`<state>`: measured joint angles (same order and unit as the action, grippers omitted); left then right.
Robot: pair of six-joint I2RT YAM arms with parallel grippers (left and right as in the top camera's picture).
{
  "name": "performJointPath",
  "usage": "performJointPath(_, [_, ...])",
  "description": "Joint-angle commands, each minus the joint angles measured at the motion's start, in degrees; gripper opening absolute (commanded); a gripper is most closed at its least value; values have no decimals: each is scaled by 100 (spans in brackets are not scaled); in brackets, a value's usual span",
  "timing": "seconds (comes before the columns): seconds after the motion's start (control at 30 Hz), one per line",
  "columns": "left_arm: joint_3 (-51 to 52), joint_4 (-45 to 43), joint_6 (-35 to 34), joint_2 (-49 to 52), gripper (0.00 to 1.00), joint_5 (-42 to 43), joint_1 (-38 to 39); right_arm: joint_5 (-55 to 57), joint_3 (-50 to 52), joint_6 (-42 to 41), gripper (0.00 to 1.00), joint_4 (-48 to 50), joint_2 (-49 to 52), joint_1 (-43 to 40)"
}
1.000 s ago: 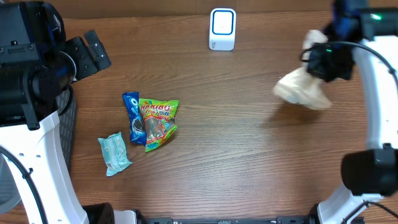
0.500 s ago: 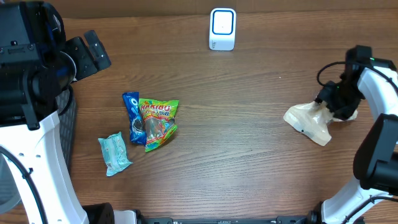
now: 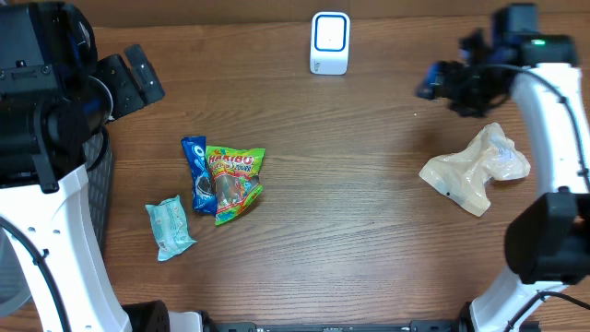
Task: Scan the item barcode
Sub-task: 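Move the beige bag right and release it on the table, then reach the right gripper to the Haribo bag and grasp it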
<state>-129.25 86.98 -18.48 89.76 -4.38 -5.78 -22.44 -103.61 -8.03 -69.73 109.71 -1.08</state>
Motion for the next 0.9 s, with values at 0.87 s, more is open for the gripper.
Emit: performJointPath(0.87, [-13, -22, -79, -7, 99, -50, -20, -1344, 166, -1600, 74, 3462, 2503, 4054])
